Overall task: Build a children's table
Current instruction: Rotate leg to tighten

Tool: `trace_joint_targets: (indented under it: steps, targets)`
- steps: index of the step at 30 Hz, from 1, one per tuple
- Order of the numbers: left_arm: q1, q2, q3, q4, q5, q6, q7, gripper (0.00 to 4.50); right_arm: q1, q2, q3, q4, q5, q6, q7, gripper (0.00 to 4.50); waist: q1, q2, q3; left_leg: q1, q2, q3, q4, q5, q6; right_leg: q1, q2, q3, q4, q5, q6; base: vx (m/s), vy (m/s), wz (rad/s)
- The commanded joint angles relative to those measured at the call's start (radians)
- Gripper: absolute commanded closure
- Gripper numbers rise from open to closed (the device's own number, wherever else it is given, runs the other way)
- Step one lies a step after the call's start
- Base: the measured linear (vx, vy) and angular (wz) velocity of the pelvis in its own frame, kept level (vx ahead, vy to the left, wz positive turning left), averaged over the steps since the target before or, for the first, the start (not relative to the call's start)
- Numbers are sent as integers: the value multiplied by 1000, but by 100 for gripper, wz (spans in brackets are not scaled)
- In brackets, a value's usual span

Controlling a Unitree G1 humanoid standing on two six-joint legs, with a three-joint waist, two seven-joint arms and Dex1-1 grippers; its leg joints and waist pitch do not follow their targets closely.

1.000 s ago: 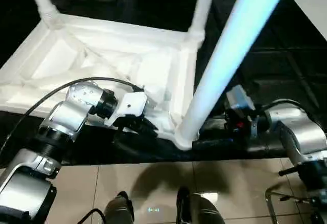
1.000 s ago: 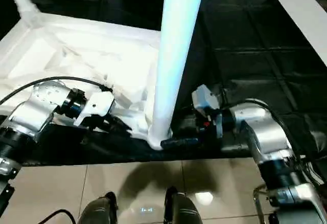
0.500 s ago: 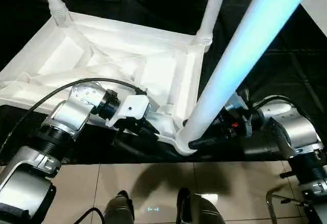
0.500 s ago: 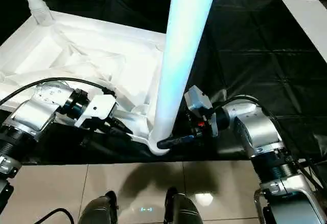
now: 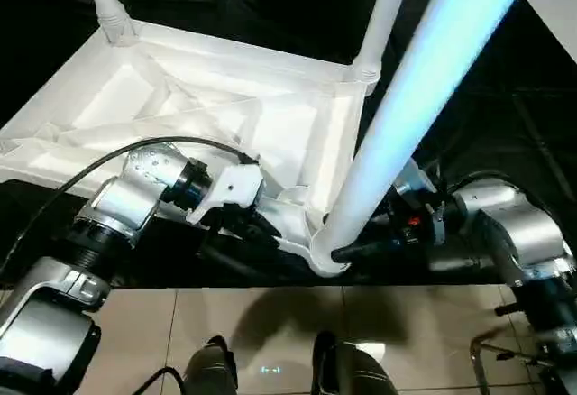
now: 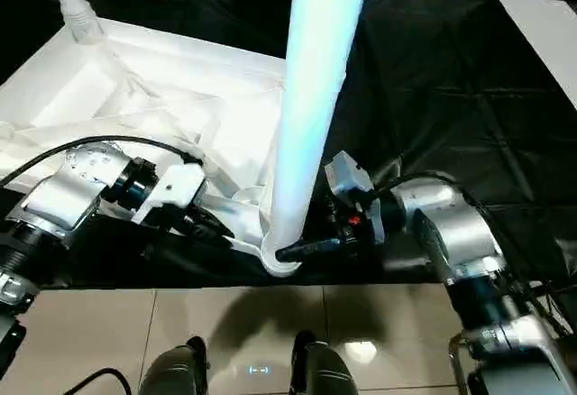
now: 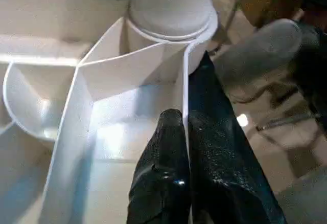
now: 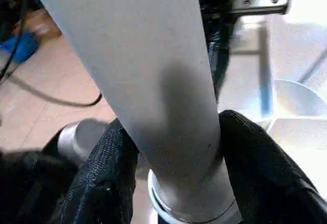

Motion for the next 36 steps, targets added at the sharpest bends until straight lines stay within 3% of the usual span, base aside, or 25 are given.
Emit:
trace_joint_targets:
  steps: [1,3,5,6,8,9,12,14,15,17,18,20,21,22,23,25,27,33,35,36]
  targets:
    - [10,-61,-6,24,26,78,143,450,28,50,2,-29,25,75,-110,242,-6,-7,-79,5,12,4,-54,-196,67,71,-59,47,-75,-469,-170,0,0,0]
    - [7,-81,11,25,18,117,185,450,37,72,-7,-34,4,73,-172,242,-7,-9,-76,10,9,4,-54,-225,55,65,-60,46,-87,-560,-136,0,0,0]
    - [3,-110,34,23,16,165,255,450,39,120,-31,-28,-30,81,-291,242,-11,-8,-76,5,7,-1,-57,-222,44,68,-60,42,-90,-597,-117,0,0,0]
    - [-3,-139,56,27,25,198,329,450,41,161,-55,-28,-49,106,-389,243,-18,-9,-76,-3,3,-8,-61,-234,30,73,-60,35,-95,-659,-77,-53,10,-10]
    - [-10,-170,77,32,34,231,400,450,46,196,-70,-35,-66,124,-468,243,-29,-17,-73,-5,-2,-10,-61,-243,19,71,-58,32,-105,-707,-44,-51,15,-12]
    - [-17,-195,94,39,41,249,456,450,50,218,-73,-43,-81,133,-515,246,-31,-11,-76,-1,-3,-11,-60,-244,22,68,-61,31,-108,-722,-36,0,0,0]
    - [-20,-212,105,40,45,265,492,450,55,232,-74,-54,-89,143,-547,248,-34,-11,-77,2,-2,-9,-61,-245,39,64,-59,32,-111,-693,-36,0,0,0]
    - [-49,-280,131,70,71,308,629,450,47,346,-99,-48,-131,166,-752,251,-39,-10,-82,6,1,-5,-61,-240,42,60,-56,33,-107,-639,-60,0,0,0]
    - [-80,-339,150,114,101,317,762,450,16,479,-150,-2,-167,148,-982,251,-45,-3,-79,9,0,-4,-61,-259,22,49,-55,32,-110,-658,-65,0,0,0]
    - [-90,-355,151,128,111,315,796,450,2,529,-174,20,-178,138,-1071,251,-50,-7,-89,9,-4,-9,-59,-260,2,60,-58,27,-108,-666,-58,0,0,0]
    - [-94,-369,148,133,126,313,822,450,-15,580,-203,44,-195,121,-1173,251,-55,-2,-87,9,3,-9,-66,-263,16,58,-55,30,-106,-589,-70,0,0,0]
    - [-97,-385,139,134,145,301,843,450,-42,661,-265,84,-204,74,-1334,251,-64,3,-90,11,1,-7,-66,-293,17,53,-55,32,-105,-564,-84,0,0,0]
    - [-97,-386,134,132,149,300,843,450,-48,670,-262,89,-204,62,-1338,251,-63,2,-91,11,-1,-7,-66,-296,18,57,-53,30,-105,-558,-80,0,0,0]
    - [-97,-383,125,131,155,290,834,450,-52,674,-250,90,-212,46,-1339,181,-61,5,-93,11,1,-4,-66,-291,28,59,-51,35,-100,-497,-85,0,0,0]
    - [-95,-378,120,129,157,287,824,450,-52,677,-241,88,-214,36,-1333,181,-61,5,-93,11,1,-4,-66,-291,28,59,-51,35,-100,-497,-85,0,0,0]
    - [-88,-362,117,125,170,258,796,450,-47,681,-236,74,-230,33,-1323,181,-60,5,-100,4,0,-1,-64,-264,39,68,-50,39,-89,-413,-104,0,0,0]
    - [-84,-353,116,129,176,246,782,450,-43,684,-244,67,-239,35,-1315,139,-59,4,-104,5,-1,2,-61,-236,43,71,-49,42,-83,-364,-124,0,0,0]
    - [-55,-296,100,121,181,192,707,450,5,616,-230,6,-238,39,-1263,88,-56,0,-111,2,-2,9,-54,-203,57,74,-49,45,-80,-380,-137,0,0,0]
    - [-47,-275,99,130,181,145,682,450,50,561,-212,-50,-251,29,-1230,76,-52,-2,-113,2,-2,10,-51,-196,56,74,-48,46,-81,-395,-127,0,0,0]
    - [-44,-257,102,152,182,70,665,450,104,516,-215,-129,-238,37,-1187,63,-47,-1,-121,-3,-2,9,-50,-165,62,81,-47,46,-74,-358,-125,0,0,0]
